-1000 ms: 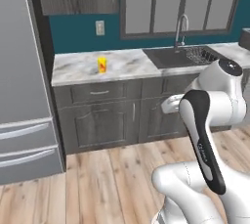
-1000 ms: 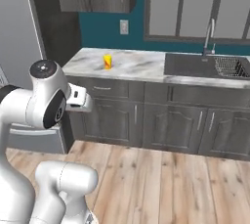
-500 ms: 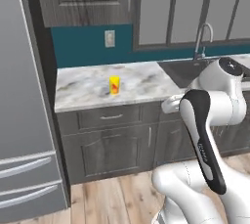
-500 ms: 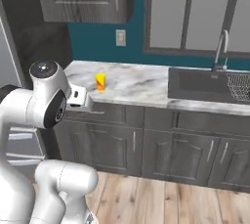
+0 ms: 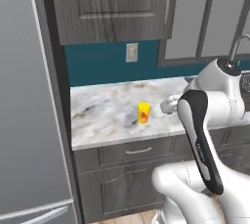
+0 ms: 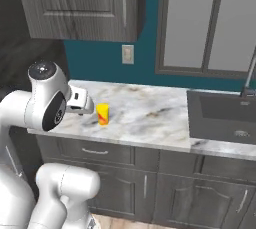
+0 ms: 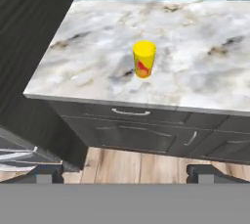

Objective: Place the pitcher and cup on the dining counter for serving.

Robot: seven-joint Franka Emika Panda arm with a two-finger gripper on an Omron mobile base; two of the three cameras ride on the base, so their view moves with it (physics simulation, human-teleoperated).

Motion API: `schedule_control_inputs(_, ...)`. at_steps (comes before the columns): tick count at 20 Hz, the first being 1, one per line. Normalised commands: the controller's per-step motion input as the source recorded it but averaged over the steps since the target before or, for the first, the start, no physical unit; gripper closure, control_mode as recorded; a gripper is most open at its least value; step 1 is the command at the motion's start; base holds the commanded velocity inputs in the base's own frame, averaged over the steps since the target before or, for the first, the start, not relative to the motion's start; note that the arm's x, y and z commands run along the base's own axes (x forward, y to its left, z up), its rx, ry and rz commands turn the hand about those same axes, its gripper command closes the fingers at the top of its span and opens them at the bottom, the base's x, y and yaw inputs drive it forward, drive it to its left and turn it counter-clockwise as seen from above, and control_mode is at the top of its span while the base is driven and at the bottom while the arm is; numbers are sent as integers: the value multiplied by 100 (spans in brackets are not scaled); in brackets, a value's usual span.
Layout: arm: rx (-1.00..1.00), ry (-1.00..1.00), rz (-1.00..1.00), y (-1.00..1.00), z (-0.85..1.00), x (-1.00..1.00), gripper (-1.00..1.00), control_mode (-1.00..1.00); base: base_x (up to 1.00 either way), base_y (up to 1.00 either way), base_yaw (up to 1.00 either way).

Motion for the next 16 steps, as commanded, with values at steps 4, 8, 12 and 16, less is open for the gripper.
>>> schedule_control_inputs(4,0,0,0,0,0,0,-100,100,75,0,0)
schedule_control_inputs(8,0,4,-1,-1,-7,12,-100,-100,40,0,-1)
schedule_control_inputs(12,4,21,-6,-1,-40,61,-100,-100,0,0,0)
schedule_control_inputs(16,5,25,-4,-3,-61,77,-100,-100,0,0,0)
